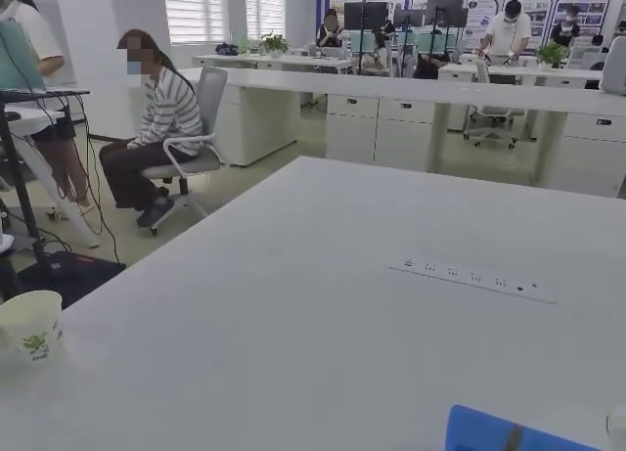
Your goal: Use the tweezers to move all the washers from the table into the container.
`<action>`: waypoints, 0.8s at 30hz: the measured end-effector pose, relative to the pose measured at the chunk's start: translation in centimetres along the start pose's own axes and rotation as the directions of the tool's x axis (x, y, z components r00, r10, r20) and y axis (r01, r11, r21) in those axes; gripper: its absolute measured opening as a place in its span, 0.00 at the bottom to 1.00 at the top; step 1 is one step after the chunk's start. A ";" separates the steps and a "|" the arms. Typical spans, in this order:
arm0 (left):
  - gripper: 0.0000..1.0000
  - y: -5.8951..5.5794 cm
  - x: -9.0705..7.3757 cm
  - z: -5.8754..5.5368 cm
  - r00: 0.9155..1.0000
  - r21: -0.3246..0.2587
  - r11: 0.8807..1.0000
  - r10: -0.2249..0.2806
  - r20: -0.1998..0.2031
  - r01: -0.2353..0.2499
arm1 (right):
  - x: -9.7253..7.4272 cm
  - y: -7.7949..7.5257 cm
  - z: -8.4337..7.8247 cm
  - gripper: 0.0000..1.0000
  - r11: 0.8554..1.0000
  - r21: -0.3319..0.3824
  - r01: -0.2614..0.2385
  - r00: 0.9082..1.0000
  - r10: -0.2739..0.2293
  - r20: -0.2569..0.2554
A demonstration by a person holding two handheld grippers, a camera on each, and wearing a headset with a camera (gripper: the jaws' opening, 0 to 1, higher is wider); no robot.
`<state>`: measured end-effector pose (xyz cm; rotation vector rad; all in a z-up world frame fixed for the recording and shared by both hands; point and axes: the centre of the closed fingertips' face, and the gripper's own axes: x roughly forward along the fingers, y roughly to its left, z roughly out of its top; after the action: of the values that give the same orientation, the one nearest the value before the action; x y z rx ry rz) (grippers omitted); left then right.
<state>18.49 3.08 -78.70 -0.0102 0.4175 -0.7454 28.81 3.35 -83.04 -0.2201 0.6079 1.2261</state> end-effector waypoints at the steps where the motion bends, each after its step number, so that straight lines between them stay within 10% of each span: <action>1: 0.92 0.0 0.0 0.0 1.000 0.001 1.000 0.001 0.000 -0.001 | 0.0 0.0 0.0 0.04 1.000 0.000 -0.001 1.000 0.001 0.000; 9: 0.92 0.1 0.0 0.0 1.000 0.001 1.000 0.000 -0.001 0.000 | 0.3 0.2 0.0 0.03 0.994 -0.113 0.002 1.000 -0.002 -0.001; 24: 0.91 0.1 0.0 -0.1 1.000 0.008 1.000 0.002 -0.006 -0.002 | -0.2 -1.2 1.3 0.03 0.997 -0.075 0.037 0.999 -0.034 0.036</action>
<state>18.54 3.16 -78.79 -0.0001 0.4199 -0.7454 30.30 3.34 -82.05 -0.2711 0.5258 1.2172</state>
